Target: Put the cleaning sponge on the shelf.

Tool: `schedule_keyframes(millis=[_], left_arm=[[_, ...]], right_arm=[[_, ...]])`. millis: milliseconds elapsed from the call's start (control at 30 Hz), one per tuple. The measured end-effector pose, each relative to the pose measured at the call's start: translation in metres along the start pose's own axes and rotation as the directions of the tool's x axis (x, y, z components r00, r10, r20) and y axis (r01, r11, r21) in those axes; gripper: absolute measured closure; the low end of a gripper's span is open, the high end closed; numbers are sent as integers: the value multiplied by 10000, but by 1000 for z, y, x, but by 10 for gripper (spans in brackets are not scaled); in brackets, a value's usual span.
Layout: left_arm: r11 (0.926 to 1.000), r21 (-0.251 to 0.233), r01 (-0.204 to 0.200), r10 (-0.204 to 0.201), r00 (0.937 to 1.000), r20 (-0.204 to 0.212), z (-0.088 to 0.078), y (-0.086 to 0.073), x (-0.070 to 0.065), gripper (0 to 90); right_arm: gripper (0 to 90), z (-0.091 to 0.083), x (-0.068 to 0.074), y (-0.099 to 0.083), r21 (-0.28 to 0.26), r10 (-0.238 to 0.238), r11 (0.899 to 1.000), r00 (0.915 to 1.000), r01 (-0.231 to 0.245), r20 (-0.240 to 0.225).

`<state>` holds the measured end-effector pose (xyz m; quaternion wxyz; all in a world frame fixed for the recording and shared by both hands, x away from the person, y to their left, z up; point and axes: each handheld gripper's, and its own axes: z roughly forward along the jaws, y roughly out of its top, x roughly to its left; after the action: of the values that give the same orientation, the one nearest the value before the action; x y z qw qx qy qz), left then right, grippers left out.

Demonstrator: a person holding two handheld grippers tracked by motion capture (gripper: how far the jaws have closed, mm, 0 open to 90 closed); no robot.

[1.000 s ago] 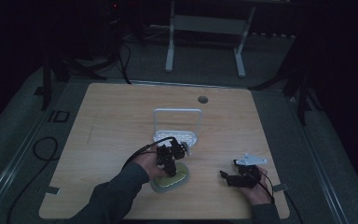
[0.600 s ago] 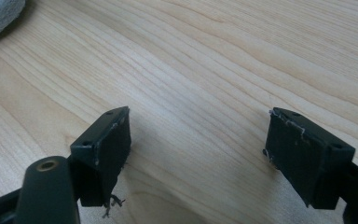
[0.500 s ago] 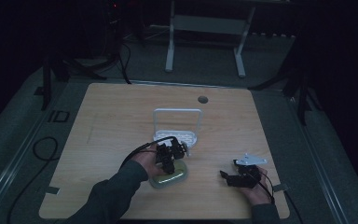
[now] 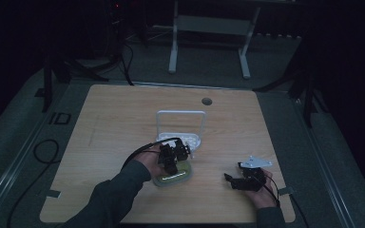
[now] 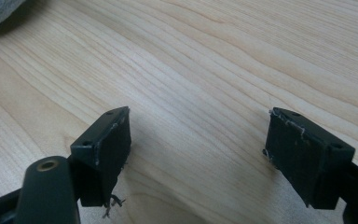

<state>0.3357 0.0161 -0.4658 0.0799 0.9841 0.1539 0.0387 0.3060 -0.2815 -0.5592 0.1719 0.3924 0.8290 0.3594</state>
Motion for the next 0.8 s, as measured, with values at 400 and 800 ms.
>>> schedule_keyframes(millis=[400, 800], left_arm=[[9994, -201, -265, 258, 9992, -321, -2, -3, 3, 720], [9911, -535, -1221, 1170, 9890, -904, -5, -2, 4, 719]], right_arm=[[218, 0, 0, 0, -5, -13, 10000, 10000, 13, 3], [217, 0, 0, 0, -6, -9, 10000, 10000, 9, 3]])
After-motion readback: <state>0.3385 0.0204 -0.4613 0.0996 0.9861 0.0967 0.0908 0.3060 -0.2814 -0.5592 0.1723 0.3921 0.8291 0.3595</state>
